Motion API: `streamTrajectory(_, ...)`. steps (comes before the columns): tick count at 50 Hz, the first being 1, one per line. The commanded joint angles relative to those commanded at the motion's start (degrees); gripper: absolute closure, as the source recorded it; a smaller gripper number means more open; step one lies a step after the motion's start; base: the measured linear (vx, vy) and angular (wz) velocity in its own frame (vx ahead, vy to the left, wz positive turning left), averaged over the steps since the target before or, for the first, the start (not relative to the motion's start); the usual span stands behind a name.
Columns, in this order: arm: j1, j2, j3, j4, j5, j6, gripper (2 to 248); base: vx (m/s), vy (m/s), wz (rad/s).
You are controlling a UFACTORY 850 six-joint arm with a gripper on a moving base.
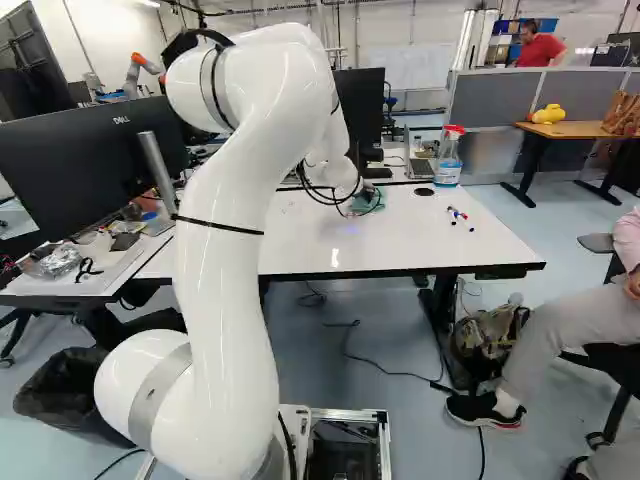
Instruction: Clean the table with the green towel
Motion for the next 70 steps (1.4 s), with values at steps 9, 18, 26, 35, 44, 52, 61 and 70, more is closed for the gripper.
streamTrajectory(9, 0.0, 1.12, 0.31, 0.0, 0.0, 0.0, 203, 0.0, 0.0, 0.0)
streamTrajectory(18, 0.05, 2.28, 0.63, 0.0, 0.0, 0.0, 203, 0.0, 0.0, 0.0)
streamTrajectory(26, 0.42, 3.5, 1.16, 0.0, 0.0, 0.0, 203, 0.0, 0.0, 0.0)
streamTrajectory(35, 1.3, 5.42, 2.46, 0.0, 0.0, 0.0, 203, 0.0, 0.0, 0.0)
streamTrajectory(44, 2.46, 7.58, 4.05, 0.0, 0.0, 0.0, 203, 0.0, 0.0, 0.0)
streamTrajectory(52, 3.53, 9.48, 5.42, 0.0, 0.0, 0.0, 203, 0.0, 0.0, 0.0)
streamTrajectory(61, 4.76, 11.6, 6.89, 0.0, 0.0, 0.0, 203, 0.0, 0.0, 0.0)
streamTrajectory(70, 6.02, 13.68, 8.27, 0.0, 0.0, 0.0, 203, 0.0, 0.0, 0.0)
